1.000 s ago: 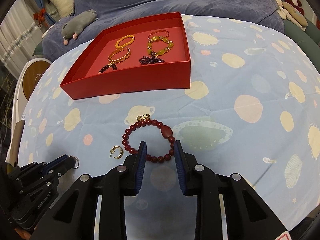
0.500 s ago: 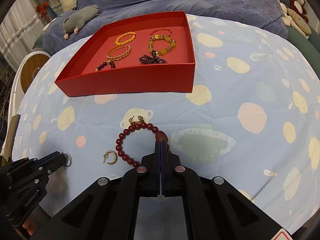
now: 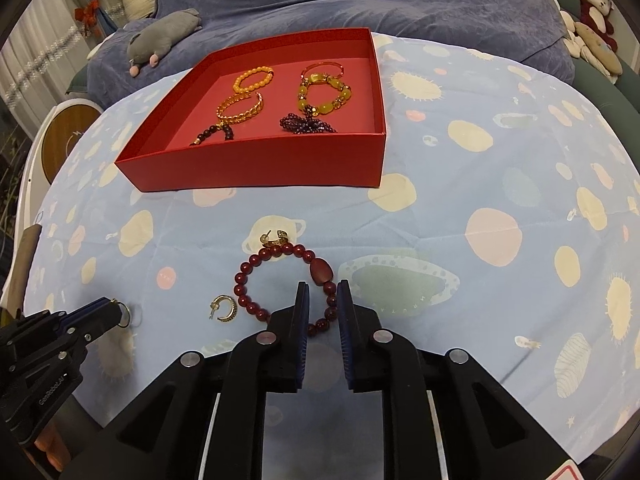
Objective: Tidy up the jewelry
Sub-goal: 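Lift the ring with the left tool while the right tool grasps the red stone bead bracelet, then carry the ring and red bead bracelet into the red box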
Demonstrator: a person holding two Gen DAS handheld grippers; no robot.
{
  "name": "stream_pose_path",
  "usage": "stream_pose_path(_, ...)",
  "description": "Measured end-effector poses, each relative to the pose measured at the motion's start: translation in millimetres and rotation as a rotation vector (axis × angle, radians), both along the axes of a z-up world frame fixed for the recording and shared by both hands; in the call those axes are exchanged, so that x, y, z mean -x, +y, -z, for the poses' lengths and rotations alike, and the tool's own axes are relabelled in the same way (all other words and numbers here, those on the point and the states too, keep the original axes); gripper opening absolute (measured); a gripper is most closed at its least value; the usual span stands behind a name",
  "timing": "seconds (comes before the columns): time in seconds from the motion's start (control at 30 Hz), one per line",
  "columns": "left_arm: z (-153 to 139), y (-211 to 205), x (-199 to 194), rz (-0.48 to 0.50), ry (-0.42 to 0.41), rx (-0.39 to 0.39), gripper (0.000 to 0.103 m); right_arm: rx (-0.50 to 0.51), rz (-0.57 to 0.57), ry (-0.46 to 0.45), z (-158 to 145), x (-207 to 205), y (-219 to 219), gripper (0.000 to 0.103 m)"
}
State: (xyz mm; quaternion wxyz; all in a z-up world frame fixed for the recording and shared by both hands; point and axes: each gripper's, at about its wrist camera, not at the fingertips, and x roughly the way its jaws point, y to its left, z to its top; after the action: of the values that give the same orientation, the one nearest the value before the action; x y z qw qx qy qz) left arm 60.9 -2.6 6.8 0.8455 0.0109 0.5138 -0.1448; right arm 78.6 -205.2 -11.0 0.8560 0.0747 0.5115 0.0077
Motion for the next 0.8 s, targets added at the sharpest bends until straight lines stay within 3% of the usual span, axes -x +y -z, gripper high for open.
stream_pose_path(0.17, 2, -1, -2, 0.000, 0.007, 0.000, 0.009, 0.008, -0.003, 0.018, 10, -7, 1, 0.019)
stream_pose_path(0.27, 4, -2, -2, 0.004, 0.010, 0.000, 0.009, 0.027, -0.009, 0.007, 10, -5, 3, 0.009)
stream_pose_path(0.37, 5, -2, -3, 0.004, 0.016, 0.005, 0.009, 0.018, -0.007, 0.000, 7, -4, 1, 0.008)
stream_pose_path(0.8, -30, 0, -2, 0.005, -0.013, 0.045, 0.009, -0.034, -0.046, -0.139, -69, 15, 10, 0.008)
